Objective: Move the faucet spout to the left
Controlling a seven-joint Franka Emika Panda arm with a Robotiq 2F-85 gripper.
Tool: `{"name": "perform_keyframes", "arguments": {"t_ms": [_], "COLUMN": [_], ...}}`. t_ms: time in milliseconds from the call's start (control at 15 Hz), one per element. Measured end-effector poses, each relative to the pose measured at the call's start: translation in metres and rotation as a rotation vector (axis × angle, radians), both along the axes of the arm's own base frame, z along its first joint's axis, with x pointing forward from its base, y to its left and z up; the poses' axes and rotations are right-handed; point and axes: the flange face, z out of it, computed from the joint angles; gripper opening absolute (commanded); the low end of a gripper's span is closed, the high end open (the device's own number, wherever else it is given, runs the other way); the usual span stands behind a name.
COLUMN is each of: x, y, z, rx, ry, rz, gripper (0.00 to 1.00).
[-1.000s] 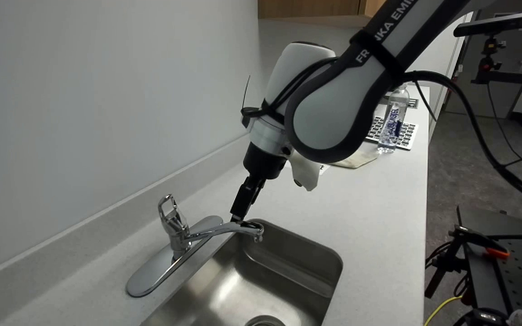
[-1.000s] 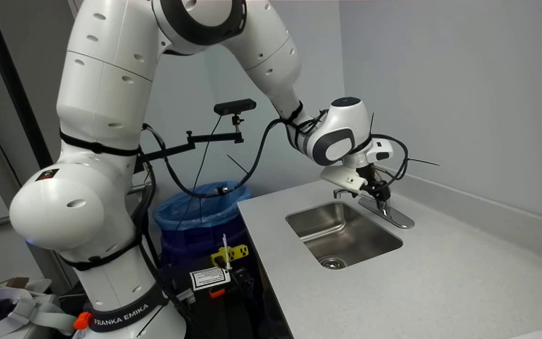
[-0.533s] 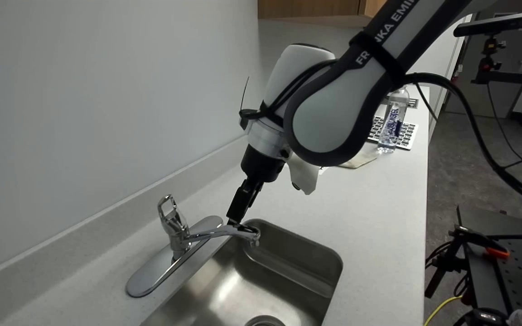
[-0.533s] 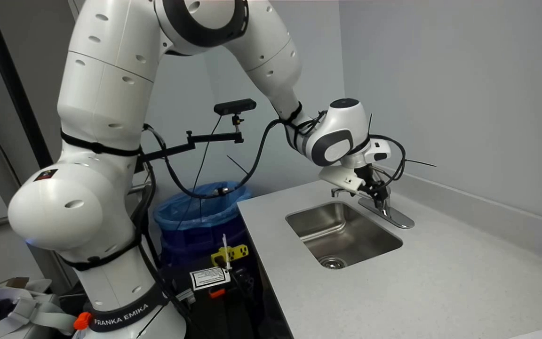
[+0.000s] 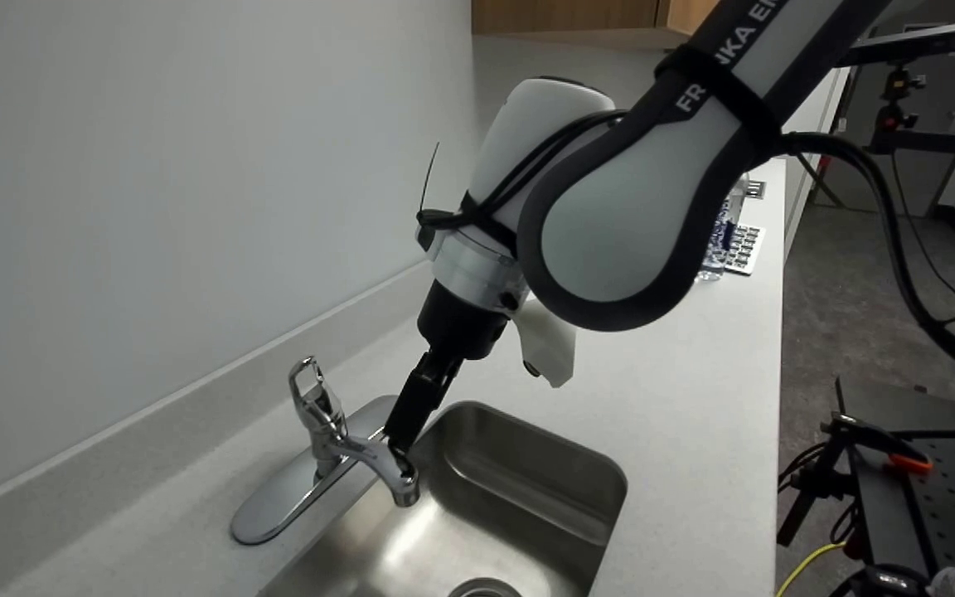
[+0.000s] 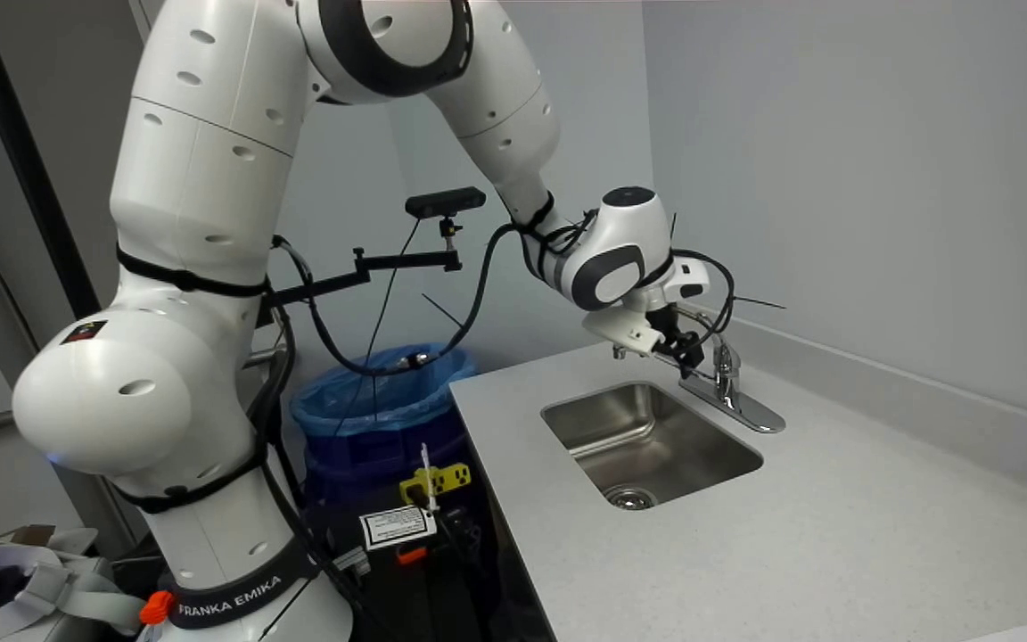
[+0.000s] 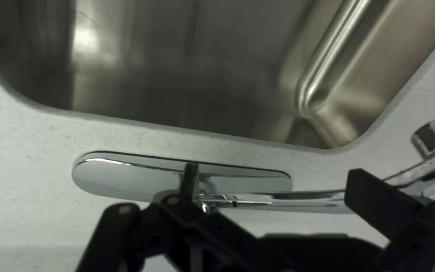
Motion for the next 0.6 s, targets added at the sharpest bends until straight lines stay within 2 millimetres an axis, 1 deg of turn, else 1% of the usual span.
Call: {"name": "perform_keyframes", "arguments": {"t_ms": [333,400,600], "x": [-0.013,-0.014,-0.013], "y": [0.051,0.057,0.054], "z": [0.002,0.000,-0.007], "rx": [0.069,0.080,0.080], "ry": [-0.075,-0.092,-0.120], "rz": [0.053,0.061,0.079], "gripper": [1.00,1.00,1.00]}}
